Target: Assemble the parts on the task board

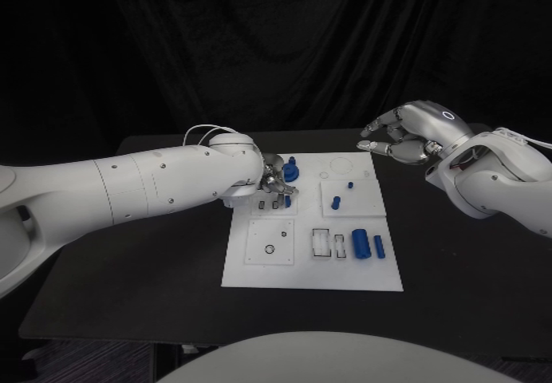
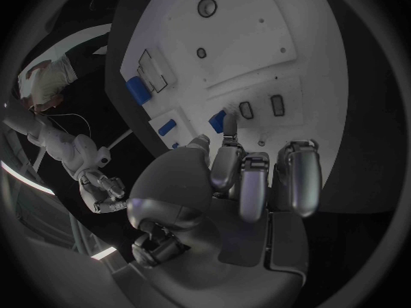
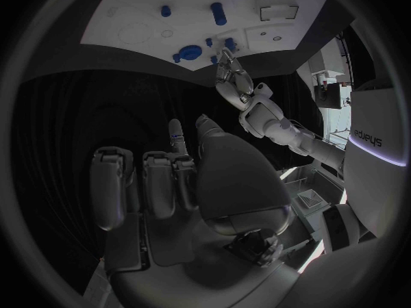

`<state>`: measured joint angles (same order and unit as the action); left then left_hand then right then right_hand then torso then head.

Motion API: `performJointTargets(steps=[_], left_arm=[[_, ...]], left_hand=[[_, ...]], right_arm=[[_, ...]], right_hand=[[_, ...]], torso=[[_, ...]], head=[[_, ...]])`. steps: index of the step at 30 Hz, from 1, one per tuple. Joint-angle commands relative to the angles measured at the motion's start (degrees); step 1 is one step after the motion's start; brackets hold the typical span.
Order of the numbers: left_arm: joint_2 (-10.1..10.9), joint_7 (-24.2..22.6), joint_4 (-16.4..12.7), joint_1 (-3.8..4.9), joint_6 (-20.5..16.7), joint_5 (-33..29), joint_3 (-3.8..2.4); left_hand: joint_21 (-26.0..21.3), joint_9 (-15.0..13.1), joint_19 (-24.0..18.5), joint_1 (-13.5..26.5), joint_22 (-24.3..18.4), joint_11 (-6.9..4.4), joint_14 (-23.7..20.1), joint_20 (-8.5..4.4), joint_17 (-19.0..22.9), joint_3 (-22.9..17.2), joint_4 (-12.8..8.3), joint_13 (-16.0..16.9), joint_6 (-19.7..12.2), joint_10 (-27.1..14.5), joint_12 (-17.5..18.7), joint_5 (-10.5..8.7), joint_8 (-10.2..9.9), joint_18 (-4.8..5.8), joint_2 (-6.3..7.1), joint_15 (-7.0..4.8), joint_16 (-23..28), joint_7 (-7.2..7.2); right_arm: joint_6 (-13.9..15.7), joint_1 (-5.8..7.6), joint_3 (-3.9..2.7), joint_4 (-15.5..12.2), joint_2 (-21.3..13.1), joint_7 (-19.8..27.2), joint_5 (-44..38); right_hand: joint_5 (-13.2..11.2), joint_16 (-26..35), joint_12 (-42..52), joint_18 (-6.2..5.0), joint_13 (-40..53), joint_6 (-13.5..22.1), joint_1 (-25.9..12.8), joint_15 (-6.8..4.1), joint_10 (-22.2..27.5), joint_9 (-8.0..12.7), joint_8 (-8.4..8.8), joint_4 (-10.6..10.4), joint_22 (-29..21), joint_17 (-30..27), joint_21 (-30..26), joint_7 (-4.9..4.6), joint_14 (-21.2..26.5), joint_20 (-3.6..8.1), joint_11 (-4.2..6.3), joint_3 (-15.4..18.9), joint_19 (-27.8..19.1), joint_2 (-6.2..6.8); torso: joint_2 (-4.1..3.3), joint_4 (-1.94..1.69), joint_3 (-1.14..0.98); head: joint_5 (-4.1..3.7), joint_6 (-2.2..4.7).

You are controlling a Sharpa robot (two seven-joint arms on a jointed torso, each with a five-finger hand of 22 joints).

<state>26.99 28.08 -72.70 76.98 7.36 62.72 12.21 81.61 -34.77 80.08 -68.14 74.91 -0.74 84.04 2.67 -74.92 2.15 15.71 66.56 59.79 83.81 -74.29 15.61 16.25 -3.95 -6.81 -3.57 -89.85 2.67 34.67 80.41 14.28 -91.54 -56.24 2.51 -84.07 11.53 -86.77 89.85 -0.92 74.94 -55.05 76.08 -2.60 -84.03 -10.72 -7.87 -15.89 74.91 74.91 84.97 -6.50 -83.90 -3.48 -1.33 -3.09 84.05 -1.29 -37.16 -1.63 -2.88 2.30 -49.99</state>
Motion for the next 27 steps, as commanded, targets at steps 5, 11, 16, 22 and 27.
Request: performJointTargets(steps=[5, 11, 16, 22, 27], left_arm=[[-0.32, -0.56, 0.2, -0.27, 0.46, 0.05, -0.05], [-0.47, -0.56, 0.39, -0.38, 0.68, 0.05, -0.05], [-0.72, -0.36, 0.7, -0.45, 0.97, 0.05, -0.05], [-1.22, -0.2, 1.33, -0.48, 1.7, 0.05, -0.05], [-1.37, -0.17, 1.6, -0.53, 1.57, 0.05, -0.06]], left_hand=[[-0.25, -0.16, -0.37, -0.32, 0.32, -0.26, 5.96, 0.02, -15.08, -0.35, -0.15, 23.44, 0.32, 6.19, -15.71, -0.18, -0.17, 0.14, 0.11, -0.17, -0.15, 0.16], [-0.31, -0.24, -0.42, -0.53, 0.27, -0.3, 5.96, 0.02, -15.08, -0.5, -0.31, 23.44, 0.4, 6.19, -15.71, -0.11, -0.24, 0.12, 0.14, -0.19, -0.15, 0.11], [-0.34, -0.43, -0.4, -1.05, 0.33, -0.36, 5.96, 0.0, -15.08, -0.9, -0.72, 23.44, 0.46, 6.19, -15.71, 0.19, -0.47, 0.12, 0.23, -0.24, -0.15, 0.05], [-0.45, -0.63, -0.48, -1.55, 0.26, -0.4, 5.96, -0.03, -15.08, -1.35, -1.15, 23.44, 0.5, 6.19, -15.71, 0.47, -0.67, 0.09, 0.3, -0.28, -0.15, 0.01], [-0.43, -0.74, -0.43, -1.76, 0.35, -0.43, 5.96, -0.04, -15.08, -1.53, -1.36, 23.44, 0.55, 6.19, -15.71, 0.5, -0.74, 0.1, 0.39, -0.29, -0.15, -0.03]], right_arm=[[-0.58, -0.1, -0.05, -0.12, -0.06, -0.15, -0.08], [-0.8, -0.1, -0.05, -0.08, -0.06, -0.17, -0.08], [-1.12, -0.1, -0.05, -0.07, -0.21, -0.29, -0.08], [-1.58, -0.11, -0.05, -0.07, -0.25, -0.39, -0.08], [-1.99, -0.12, -0.05, -0.05, -0.1, -0.44, -0.08]], right_hand=[[0.36, 0.33, 0.15, -0.5, 15.06, -0.37, 0.07, 0.4, -5.97, 0.05, 0.39, -0.31, 13.19, 10.08, -0.23, 0.0, -4.97, -0.45, -0.54, -0.1, 3.6, -0.4], [0.36, 0.42, 0.15, -0.53, 15.06, -0.47, 0.13, 0.43, -5.97, 0.07, 0.41, -0.3, 13.14, 9.94, -0.36, -0.01, -4.94, -0.47, -0.57, -0.09, 3.55, -0.4], [0.36, 0.44, 0.15, -0.56, 15.06, -0.48, 0.16, 0.43, -5.97, 0.08, 0.42, -0.28, 13.11, 9.92, -0.46, -0.02, -4.93, -0.48, -0.58, -0.08, 3.5, -0.4], [0.5, 0.54, 0.15, -0.58, 15.06, -0.56, 0.44, 0.46, -5.97, 0.11, 0.47, -0.14, 13.07, 9.77, -0.55, -0.02, -4.9, -0.51, -0.6, -0.15, 3.47, -0.42], [0.82, 0.57, 0.15, -0.6, 15.06, -0.61, 0.82, 0.47, -5.97, 0.17, 0.56, 0.04, 13.06, 9.72, -0.61, -0.04, -4.89, -0.54, -0.61, -0.25, 3.45, -0.43]], torso=[[0.07, 0.08, -0.08], [-0.08, 0.13, -0.08], [-0.14, 0.13, -0.05], [-0.08, 0.03, -0.06], [-0.04, -0.07, 0.0]], head=[[0.06, -0.01], [0.05, -0.01], [-0.09, -0.01], [-0.45, -0.01], [-0.69, -0.01]])
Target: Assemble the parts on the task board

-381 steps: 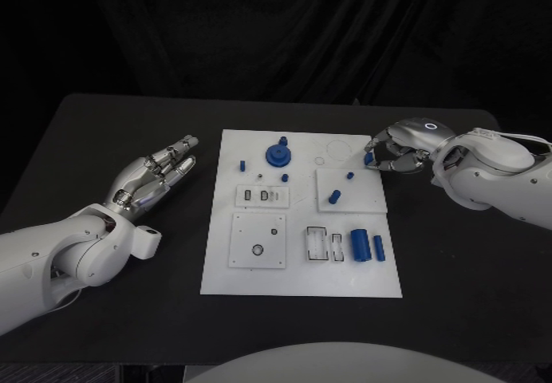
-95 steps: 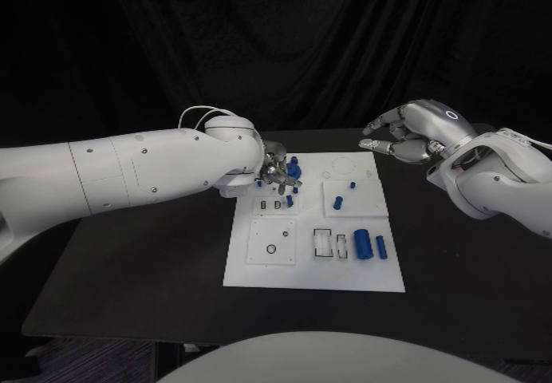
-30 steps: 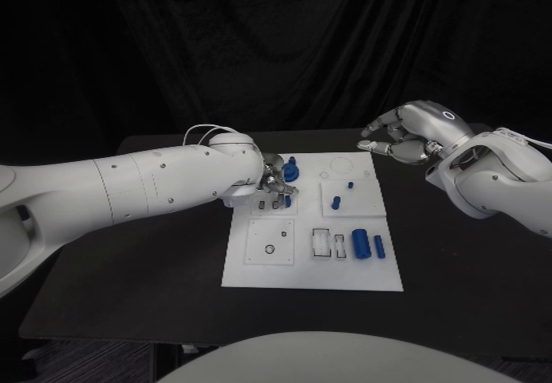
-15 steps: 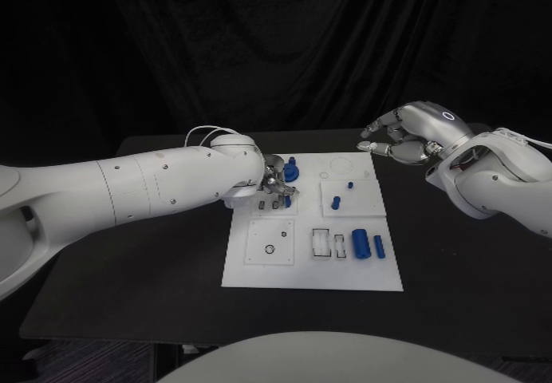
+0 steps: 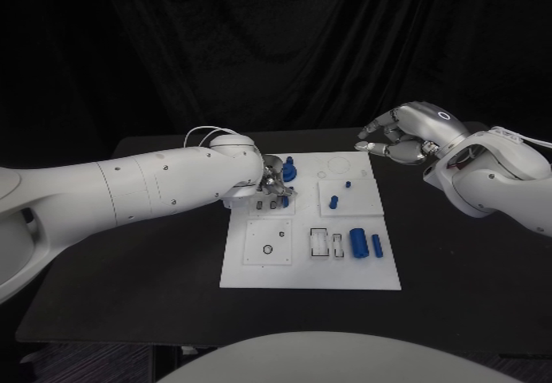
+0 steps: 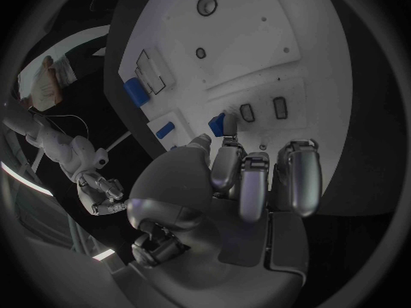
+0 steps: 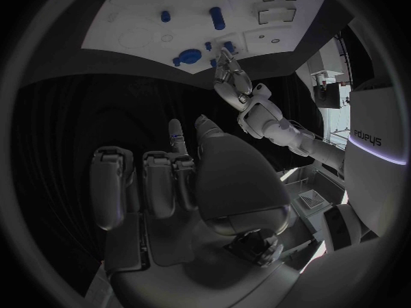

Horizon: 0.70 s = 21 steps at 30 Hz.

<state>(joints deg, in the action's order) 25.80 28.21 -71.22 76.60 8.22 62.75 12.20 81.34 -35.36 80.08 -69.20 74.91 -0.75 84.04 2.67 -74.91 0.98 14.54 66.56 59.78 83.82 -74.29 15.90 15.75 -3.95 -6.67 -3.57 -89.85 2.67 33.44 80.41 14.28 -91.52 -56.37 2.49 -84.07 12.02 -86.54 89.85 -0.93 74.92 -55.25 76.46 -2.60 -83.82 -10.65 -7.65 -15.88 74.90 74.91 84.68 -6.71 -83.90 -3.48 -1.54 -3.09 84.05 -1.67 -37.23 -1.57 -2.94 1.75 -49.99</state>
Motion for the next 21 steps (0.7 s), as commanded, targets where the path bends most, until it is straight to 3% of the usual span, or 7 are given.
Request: performJointTargets(steps=[1, 5, 21], left_arm=[[-0.22, -0.3, 0.18, -0.16, 0.75, 0.02, -0.05], [-0.24, -0.26, 0.25, -0.2, 1.04, 0.02, -0.05], [-0.54, -0.06, 0.46, -0.28, 2.38, 0.02, -0.05]], left_hand=[[-0.15, -0.15, -0.43, -0.69, 0.35, -0.42, 5.96, -0.05, -15.09, -0.36, -0.2, 23.44, 0.56, 6.18, -15.71, 0.21, -0.23, 0.11, 0.24, -0.29, -0.15, -0.03], [-0.2, -0.2, -0.48, -0.79, 0.29, -0.43, 5.96, -0.05, -15.09, -0.45, -0.31, 23.44, 0.58, 6.18, -15.71, 0.23, -0.27, 0.09, 0.29, -0.3, -0.15, -0.04], [-0.28, -0.4, -0.51, -0.45, 0.27, -0.38, 5.96, -0.07, -15.09, -0.48, -0.19, 23.44, 0.65, 6.18, -15.71, -0.18, -0.46, 0.07, 0.54, -0.3, -0.15, 0.07]], right_arm=[[-0.86, -0.12, -0.04, -0.09, 0.03, -0.45, -0.08], [-1.19, -0.13, -0.04, -0.14, 0.16, -0.58, -0.08], [-2.5, -0.15, -0.04, -0.08, 0.35, -1.1, -0.08]], right_hand=[[0.63, 0.36, 0.15, -0.61, 15.08, -0.44, 0.66, 0.49, -6.18, 0.14, 0.41, 0.14, 13.04, 9.7, -0.36, 0.16, -4.88, -0.55, -0.41, -0.31, 3.43, -0.05], [1.86, 0.4, 0.15, -0.61, 15.08, -0.54, 1.32, 0.49, -6.18, 0.25, 0.59, 0.43, 13.03, 9.63, -0.39, 0.14, -4.86, -0.57, -0.43, -0.5, 3.42, -0.03], [2.5, 0.64, 0.15, -0.72, 15.08, -0.6, 1.66, 0.52, -6.18, 0.35, 0.74, 0.54, 12.88, 9.29, -0.82, 0.09, -4.78, -0.6, -0.47, -0.61, 3.24, -0.04]], torso=[[0.04, -0.1, 0.06], [0.04, -0.02, 0.06], [-0.02, 0.06, -0.1]], head=[[-0.12, -0.01], [0.05, -0.01], [-0.25, -0.01]])
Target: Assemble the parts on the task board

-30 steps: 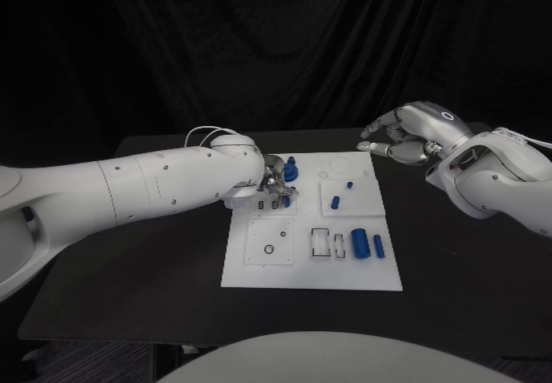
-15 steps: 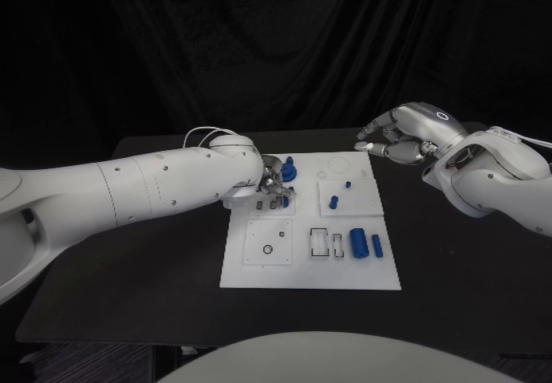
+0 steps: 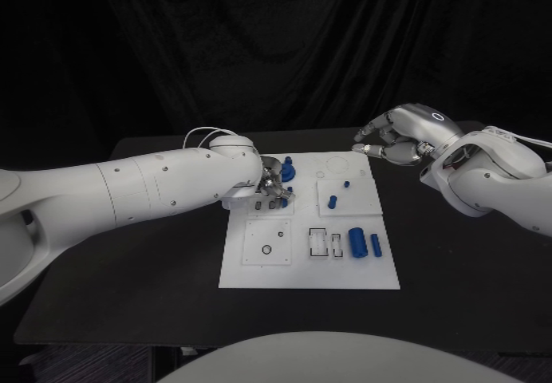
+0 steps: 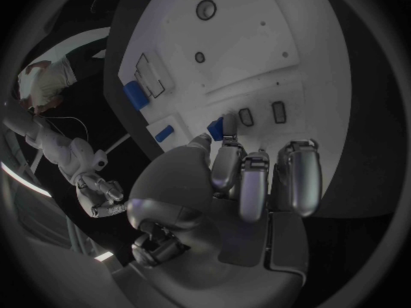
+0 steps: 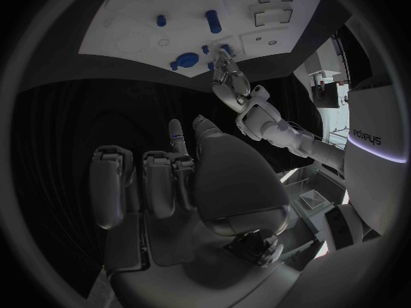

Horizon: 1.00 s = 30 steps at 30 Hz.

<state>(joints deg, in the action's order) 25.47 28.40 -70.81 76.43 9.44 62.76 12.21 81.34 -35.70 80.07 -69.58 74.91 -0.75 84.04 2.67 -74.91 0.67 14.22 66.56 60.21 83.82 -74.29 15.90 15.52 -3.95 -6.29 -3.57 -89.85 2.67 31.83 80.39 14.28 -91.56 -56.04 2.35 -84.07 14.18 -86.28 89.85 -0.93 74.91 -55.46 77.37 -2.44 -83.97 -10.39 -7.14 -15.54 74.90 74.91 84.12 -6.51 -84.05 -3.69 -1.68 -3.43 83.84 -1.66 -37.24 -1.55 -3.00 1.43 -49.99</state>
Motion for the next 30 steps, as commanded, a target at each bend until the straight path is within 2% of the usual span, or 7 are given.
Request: performJointTargets(steps=[1, 10, 13, 15, 18, 19, 30], left_arm=[[-0.26, -0.29, 0.08, -0.11, 1.18, 0.01, -0.06], [-0.44, -0.5, 0.27, -0.19, 1.58, -0.09, -0.06], [-0.52, -0.49, 0.35, -0.24, 1.85, -0.12, -0.06], [-0.53, -0.53, 0.4, -0.26, 1.91, -0.13, -0.06], [-0.53, -0.64, 0.44, -0.29, 1.91, -0.14, -0.06], [-0.53, -0.69, 0.46, -0.3, 1.92, -0.15, -0.06], [-0.08, -0.65, 0.38, -0.34, 1.51, -0.12, -0.06]], left_hand=[[-0.29, -0.06, -0.52, -0.07, 0.25, -0.38, 5.96, -0.07, -15.09, -0.16, 0.13, 23.44, 0.23, 6.18, -15.71, -0.19, -0.24, 0.07, 0.16, -0.3, -0.15, 0.07], [-0.35, -0.2, -0.56, -0.3, 0.23, -0.42, 5.96, -0.07, -15.09, -0.43, -0.1, 23.44, 0.2, 6.18, -15.71, -0.02, -0.35, 0.06, 0.17, -0.3, -0.15, 0.0], [-0.31, -0.32, -0.49, -0.44, 0.33, -0.43, 5.96, -0.08, -15.09, -0.63, -0.25, 23.44, 0.18, 6.18, -15.71, 0.23, -0.43, 0.08, 0.18, -0.32, -0.15, -0.02], [-0.33, -0.61, -0.44, -0.87, 0.42, -0.47, 5.96, -0.13, -15.09, -1.31, -0.73, 23.44, 0.12, 6.18, -15.71, 1.46, -0.67, 0.08, 0.27, -0.36, -0.15, -0.06], [-0.4, -1.03, -0.43, -1.42, 0.48, -0.54, 5.96, -0.19, -15.09, -2.46, -1.39, 23.44, 0.1, 6.18, -15.71, 3.15, -0.98, 0.08, 0.49, -0.43, -0.15, -0.13], [-0.46, -1.28, -0.44, -1.74, 0.5, -0.57, 5.96, -0.22, -15.09, -3.26, -1.8, 23.44, 0.07, 6.18, -15.71, 4.64, -1.16, 0.07, 0.73, -0.46, -0.15, -0.16], [-0.75, -2.5, -0.53, -2.04, 0.53, -0.67, 5.96, -0.3, -15.09, -7.17, -3.1, 23.44, 0.19, 6.18, -15.71, 7.11, -1.73, 0.03, 2.03, -0.53, -0.15, -0.25]], right_arm=[[-0.99, -0.13, -0.04, -0.03, 0.03, -1.02, -0.08], [-1.45, -0.14, -0.04, -0.04, 0.05, -1.31, -0.08], [-1.27, -0.14, -0.04, -0.04, 0.03, -1.2, -0.08], [-1.22, -0.14, -0.04, -0.03, 0.03, -1.17, -0.08], [-1.39, -0.14, -0.04, -0.01, 0.02, -1.27, -0.08], [-1.51, -0.14, -0.04, 0.01, 0.02, -1.33, -0.08], [-1.14, -0.18, -0.04, 0.15, 0.06, -1.01, -0.08]], right_hand=[[0.34, 0.38, 0.15, -0.72, 15.09, -0.4, 0.75, 0.37, -6.03, 0.09, 0.23, 0.2, 12.88, 9.29, -0.27, -0.11, -4.63, -0.39, -0.32, -0.27, 3.45, -0.05], [0.74, 0.62, 0.15, -0.81, 15.09, -0.47, 0.99, 0.38, -6.03, 0.14, 0.3, 0.3, 12.76, 8.96, -0.61, -0.12, -4.55, -0.4, -0.34, -0.36, 3.31, -0.04], [2.43, 0.61, 0.15, -0.78, 15.09, -0.61, 1.71, 0.4, -6.03, 0.26, 0.49, 0.67, 12.81, 8.98, -0.49, -0.17, -4.56, -0.41, -0.37, -0.69, 3.37, -0.02], [4.56, 0.6, 0.15, -0.77, 15.09, -0.71, 2.61, 0.39, -6.03, 0.39, 0.69, 1.17, 12.82, 8.97, -0.48, -0.19, -4.56, -0.41, -0.38, -1.19, 3.4, 0.0], [5.02, 0.61, 0.15, -0.77, 15.09, -0.76, 2.74, 0.41, -6.03, 0.44, 0.76, 1.22, 12.82, 8.96, -0.5, -0.19, -4.56, -0.42, -0.39, -1.31, 3.4, 0.01], [5.17, 0.63, 0.15, -0.78, 15.09, -0.77, 2.81, 0.42, -6.03, 0.45, 0.79, 1.25, 12.8, 8.93, -0.55, -0.19, -4.56, -0.43, -0.39, -1.37, 3.38, 0.0], [6.75, 0.65, 0.15, -0.79, 15.09, -0.58, 3.69, 0.45, -6.03, 0.68, 1.2, 1.79, 12.79, 8.88, -0.61, -0.29, -4.55, -0.45, -0.45, -2.05, 3.38, 0.06]], torso=[[-0.01, 0.07, -0.02], [-0.06, 0.0, 0.01], [-0.06, -0.02, 0.01], [-0.08, -0.02, 0.0], [-0.06, -0.01, -0.01], [-0.06, -0.01, -0.01], [-0.02, 0.01, 0.03]], head=[[0.1, -0.01], [0.12, -0.01], [0.11, -0.01], [0.12, -0.01], [0.18, -0.01], [0.22, -0.01], [0.43, -0.01]])
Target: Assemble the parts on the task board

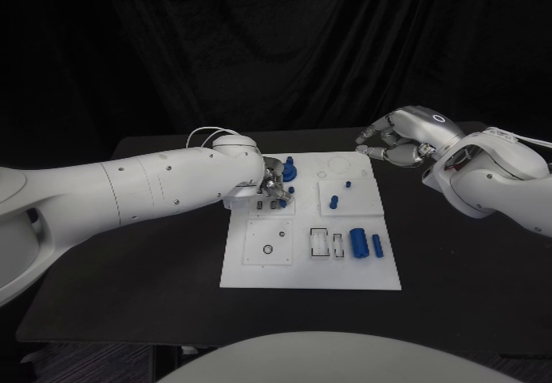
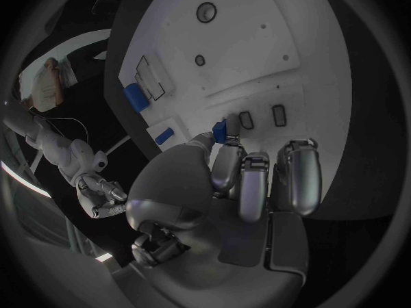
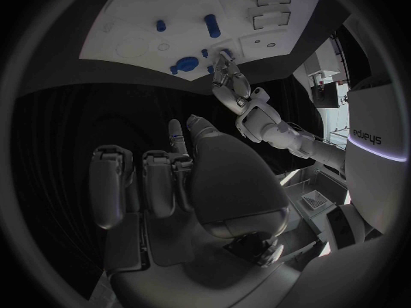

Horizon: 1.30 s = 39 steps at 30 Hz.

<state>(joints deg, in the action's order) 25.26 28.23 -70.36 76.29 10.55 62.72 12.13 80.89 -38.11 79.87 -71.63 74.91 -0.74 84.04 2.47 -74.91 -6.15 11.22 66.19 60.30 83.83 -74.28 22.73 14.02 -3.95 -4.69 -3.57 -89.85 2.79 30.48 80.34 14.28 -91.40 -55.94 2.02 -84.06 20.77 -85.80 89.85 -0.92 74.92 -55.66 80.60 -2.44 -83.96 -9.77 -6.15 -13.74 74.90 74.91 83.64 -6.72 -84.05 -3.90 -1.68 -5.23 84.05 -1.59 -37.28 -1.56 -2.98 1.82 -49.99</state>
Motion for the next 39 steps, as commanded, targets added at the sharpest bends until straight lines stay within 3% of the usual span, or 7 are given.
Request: performJointTargets(steps=[1, 7, 15, 32, 39], left_arm=[[0.25, -0.45, -0.09, -0.21, 0.21, -0.05, 0.02], [1.31, -0.29, -0.55, -0.22, -0.85, 0.02, 0.02], [3.37, 0.14, -2.28, -0.23, -2.98, 0.05, 0.02], [5.04, 0.34, -3.56, -0.53, -5.54, 0.05, 0.03], [5.26, 1.2, -4.06, -1.33, -6.36, 0.05, 0.03]], left_hand=[[-0.27, -0.17, -0.26, 0.04, 0.61, -0.68, 5.96, -0.1, -15.09, -0.62, -0.16, 23.81, 0.11, 6.17, -15.72, 0.31, -0.26, 0.05, 0.53, -0.54, -0.15, -0.36], [-0.37, -1.23, -0.2, 0.52, 0.76, -0.78, 5.96, -0.17, -15.09, -3.4, -0.82, 23.81, 0.41, 6.17, -15.72, 0.91, -0.3, 0.05, 1.59, -0.63, -0.15, -0.46], [-0.41, -3.13, 0.04, 2.08, 1.1, -0.98, 5.96, -0.33, -15.09, -6.72, -1.3, 23.81, 0.92, 6.17, -15.72, 1.14, -0.01, 0.09, 3.2, -0.81, -0.15, -0.68], [-0.63, -4.47, 0.04, 3.62, 1.09, -1.02, 5.96, -0.42, -15.09, -8.81, -1.13, 23.81, 0.76, 6.17, -15.72, 0.4, -0.07, 0.07, 3.79, -0.88, -0.15, -0.68], [-0.72, -4.69, -0.01, 3.97, 1.03, -0.98, 5.96, -0.43, -15.09, -9.24, -1.01, 23.81, 0.6, 6.17, -15.72, 0.32, -0.17, 0.05, 3.76, -0.87, -0.15, -0.62]], right_arm=[[0.25, -0.14, -0.04, -0.02, -0.06, -0.63, -0.09], [0.09, -0.15, -0.04, -0.01, -0.31, -0.72, -0.09], [-0.26, -0.29, -0.04, 0.03, -0.53, -0.83, -0.09], [-1.37, -0.44, -0.04, 0.12, -0.51, -1.47, -0.09], [-1.74, -0.45, -0.04, 0.08, -0.45, -1.82, -0.09]], right_hand=[[0.3, 0.15, 0.15, -0.79, 15.08, -0.39, 0.53, 0.46, -6.04, 0.07, 0.22, 0.04, 12.8, 8.91, -0.11, -0.09, -4.56, -0.25, -0.45, -0.31, 3.17, 0.0], [0.45, 0.19, 0.15, -0.8, 15.08, -0.43, 0.6, 0.46, -6.04, 0.08, 0.23, 0.07, 12.79, 8.85, -0.13, -0.09, -4.55, -0.25, -0.46, -0.39, 3.17, -0.02], [0.57, 0.3, 0.15, -0.84, 15.08, -0.5, 0.7, 0.46, -6.04, 0.08, 0.22, 0.14, 12.74, 8.7, -0.28, -0.09, -4.51, -0.25, -0.46, -0.49, 3.1, -0.03], [0.78, 0.44, 0.15, -0.92, 15.08, -0.53, 1.01, 0.46, -6.04, 0.13, 0.3, 0.36, 12.63, 8.5, -0.6, -0.08, -4.47, -0.26, -0.45, -0.76, 2.97, 0.01], [1.17, 0.57, -0.12, -0.97, 14.63, -0.58, 1.3, 0.44, -5.67, 0.18, 0.38, 0.57, 12.55, 8.31, -0.83, -0.09, -4.42, -0.26, -0.44, -1.09, 2.88, 0.03]], torso=[[0.05, 0.03, 0.02], [0.09, -0.05, 0.02], [0.08, 0.06, 0.03], [0.08, -0.08, 0.03], [0.07, -0.1, 0.06]], head=[[-0.01, -0.01], [-0.09, -0.01], [0.38, -0.01], [0.96, -0.01], [1.0, -0.01]])
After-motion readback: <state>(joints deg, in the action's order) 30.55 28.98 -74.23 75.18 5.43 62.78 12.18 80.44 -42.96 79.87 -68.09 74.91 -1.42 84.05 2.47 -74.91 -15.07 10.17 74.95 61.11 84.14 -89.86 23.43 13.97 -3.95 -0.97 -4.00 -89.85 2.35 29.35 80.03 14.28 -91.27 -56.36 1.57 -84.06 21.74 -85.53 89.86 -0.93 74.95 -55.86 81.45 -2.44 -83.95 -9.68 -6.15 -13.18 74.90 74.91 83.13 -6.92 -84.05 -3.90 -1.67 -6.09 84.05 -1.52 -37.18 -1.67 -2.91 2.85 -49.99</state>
